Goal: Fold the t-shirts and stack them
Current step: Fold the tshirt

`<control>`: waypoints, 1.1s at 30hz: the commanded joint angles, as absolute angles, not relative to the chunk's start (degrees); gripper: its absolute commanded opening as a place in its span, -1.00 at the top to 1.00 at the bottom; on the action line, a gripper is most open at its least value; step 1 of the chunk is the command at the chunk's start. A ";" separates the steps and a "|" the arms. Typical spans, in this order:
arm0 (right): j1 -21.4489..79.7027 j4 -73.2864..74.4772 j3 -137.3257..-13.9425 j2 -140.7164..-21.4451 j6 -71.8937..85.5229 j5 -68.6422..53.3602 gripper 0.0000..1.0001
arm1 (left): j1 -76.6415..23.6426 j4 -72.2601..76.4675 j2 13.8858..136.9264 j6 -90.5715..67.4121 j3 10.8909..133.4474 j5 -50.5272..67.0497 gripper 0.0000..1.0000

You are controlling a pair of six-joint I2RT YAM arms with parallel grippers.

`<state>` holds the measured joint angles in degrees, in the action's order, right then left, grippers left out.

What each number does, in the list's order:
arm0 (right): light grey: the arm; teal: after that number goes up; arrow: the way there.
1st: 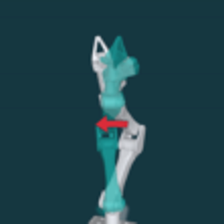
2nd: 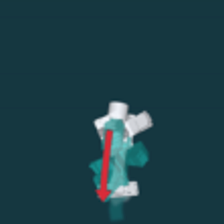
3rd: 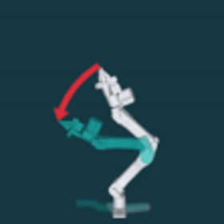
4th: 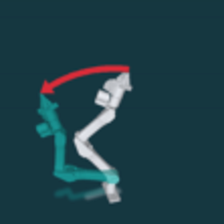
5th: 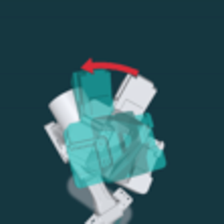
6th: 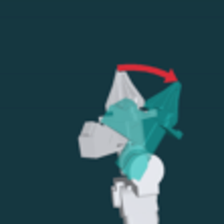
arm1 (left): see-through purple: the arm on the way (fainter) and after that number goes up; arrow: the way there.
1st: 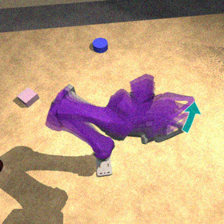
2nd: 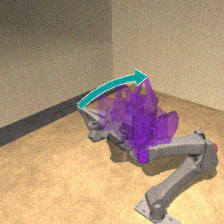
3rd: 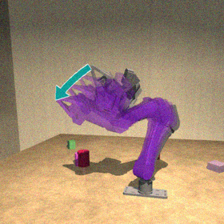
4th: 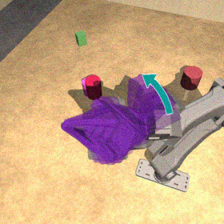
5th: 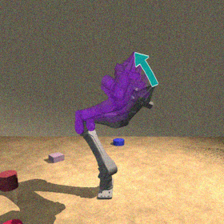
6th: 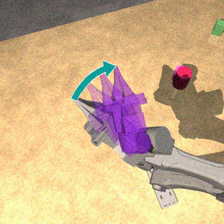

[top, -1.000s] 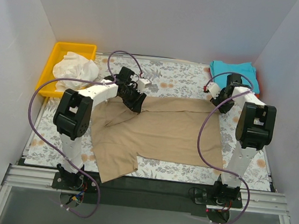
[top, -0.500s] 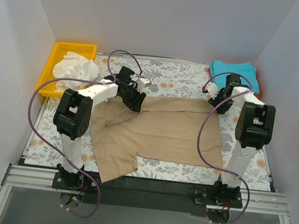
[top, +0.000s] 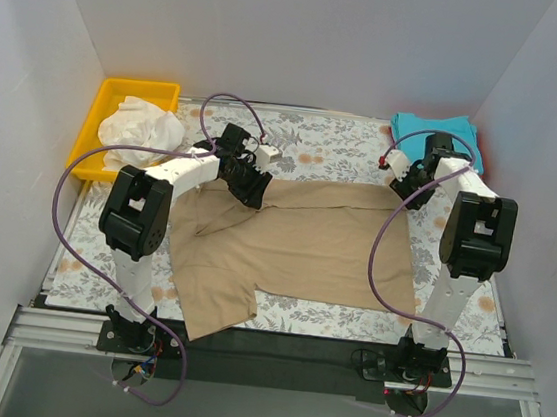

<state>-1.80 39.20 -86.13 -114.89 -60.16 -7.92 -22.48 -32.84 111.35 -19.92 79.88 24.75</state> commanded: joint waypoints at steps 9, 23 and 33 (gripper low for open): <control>-1.49 42.01 -90.09 -118.29 -61.35 -8.88 0.35 | -22.50 -32.96 110.57 -19.42 81.39 23.73 0.19; -1.58 42.36 -90.53 -119.80 -61.61 -9.58 0.97 | -21.45 -32.96 111.80 -20.30 80.77 22.06 0.25; -1.58 45.61 -92.72 -115.40 -61.61 -11.16 0.97 | -21.01 -32.96 111.97 -19.43 79.90 20.30 0.27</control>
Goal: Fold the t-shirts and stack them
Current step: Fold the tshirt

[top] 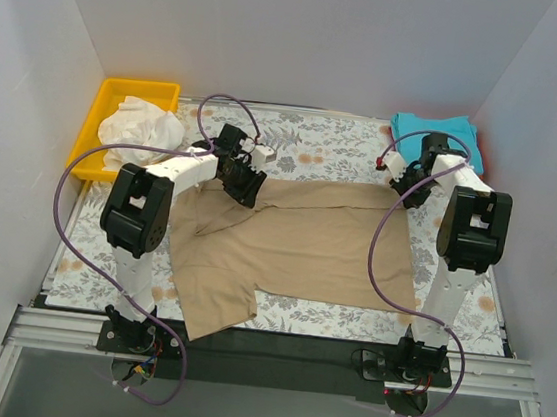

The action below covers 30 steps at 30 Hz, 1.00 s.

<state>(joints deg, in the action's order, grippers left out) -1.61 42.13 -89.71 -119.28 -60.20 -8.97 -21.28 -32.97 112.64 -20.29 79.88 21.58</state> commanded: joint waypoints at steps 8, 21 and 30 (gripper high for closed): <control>-1.58 47.02 -93.52 -114.70 -61.87 -10.99 0.97 | -21.01 -32.96 111.45 -19.34 79.89 22.06 0.66; -1.76 48.78 -93.96 -112.50 -62.31 -11.25 0.97 | -20.39 -37.70 106.18 -17.67 81.04 22.77 1.00; -2.37 50.01 -91.24 -111.53 -62.67 -10.81 0.97 | -19.60 -40.16 102.66 -15.65 79.72 22.41 1.00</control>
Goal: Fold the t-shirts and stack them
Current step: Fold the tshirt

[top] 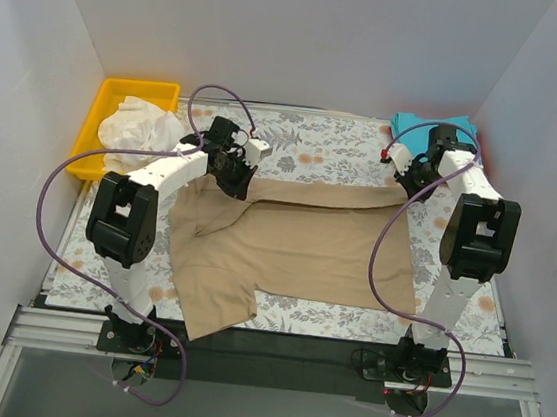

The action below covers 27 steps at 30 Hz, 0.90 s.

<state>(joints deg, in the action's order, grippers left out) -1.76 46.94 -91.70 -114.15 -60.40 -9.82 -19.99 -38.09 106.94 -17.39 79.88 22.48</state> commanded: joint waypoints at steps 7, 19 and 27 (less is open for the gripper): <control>-2.55 51.15 -86.93 -108.99 -62.93 -11.60 0.97 | -18.99 -41.75 101.16 -13.98 78.84 21.88 1.00; -2.29 51.24 -84.73 -111.36 -63.01 -11.43 0.97 | -19.07 -42.45 103.36 -12.39 75.67 22.59 1.00; -2.73 52.12 -93.33 -112.15 -57.58 -13.44 0.14 | -10.73 -42.11 103.27 -21.78 82.88 30.95 -0.11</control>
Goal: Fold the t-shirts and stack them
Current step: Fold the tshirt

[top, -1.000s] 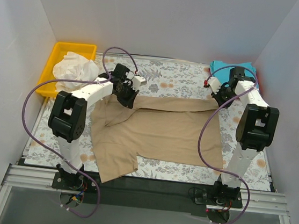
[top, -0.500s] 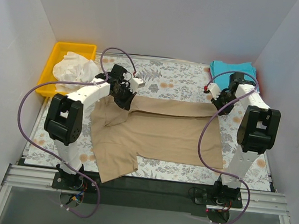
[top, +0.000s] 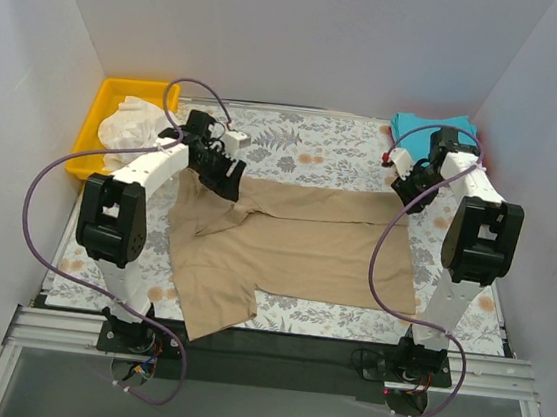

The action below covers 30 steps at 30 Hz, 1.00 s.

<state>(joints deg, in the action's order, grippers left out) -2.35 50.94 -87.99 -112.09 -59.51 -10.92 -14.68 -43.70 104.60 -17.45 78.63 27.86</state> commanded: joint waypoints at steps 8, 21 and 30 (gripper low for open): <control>1.48 50.10 -102.65 -120.92 -44.22 -14.42 0.56 | -9.14 -31.21 107.04 -28.73 81.65 16.62 0.35; 3.34 39.90 -104.40 -131.48 -35.33 -1.95 0.71 | -6.86 -26.72 120.05 -30.50 85.51 8.26 0.54; 3.95 37.71 -108.11 -132.90 -35.51 -2.35 0.60 | -5.01 -27.59 127.53 -30.06 96.67 9.40 0.55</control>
<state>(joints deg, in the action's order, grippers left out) 3.88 40.07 -107.79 -131.37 -35.70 -2.28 -5.87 -27.09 125.80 -30.70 94.21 10.92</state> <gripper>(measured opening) 0.168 0.210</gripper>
